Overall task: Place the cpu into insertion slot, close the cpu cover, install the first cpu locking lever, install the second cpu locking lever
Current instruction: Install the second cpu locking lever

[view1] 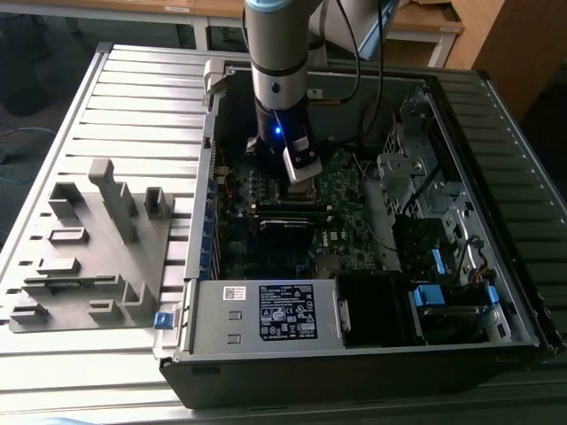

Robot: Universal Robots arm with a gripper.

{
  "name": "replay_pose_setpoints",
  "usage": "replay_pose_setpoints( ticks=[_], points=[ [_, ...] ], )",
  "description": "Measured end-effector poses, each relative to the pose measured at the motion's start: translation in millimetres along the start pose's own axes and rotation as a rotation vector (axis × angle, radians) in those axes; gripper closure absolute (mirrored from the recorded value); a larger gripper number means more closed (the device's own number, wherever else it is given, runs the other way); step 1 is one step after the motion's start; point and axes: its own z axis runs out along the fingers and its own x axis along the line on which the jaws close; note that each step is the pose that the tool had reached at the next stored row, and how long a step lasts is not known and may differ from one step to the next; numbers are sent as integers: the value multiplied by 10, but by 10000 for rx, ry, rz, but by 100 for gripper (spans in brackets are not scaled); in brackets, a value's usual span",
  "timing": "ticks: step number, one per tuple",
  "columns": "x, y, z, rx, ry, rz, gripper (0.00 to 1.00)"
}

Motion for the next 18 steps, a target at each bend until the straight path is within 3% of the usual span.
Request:
replay_pose_setpoints(
  ticks=[4, 18],
  points=[
    [66, -12, 18, -18, -84, -5, 89],
    [80, 26, 64, -18, -88, -5, 89]
  ],
)
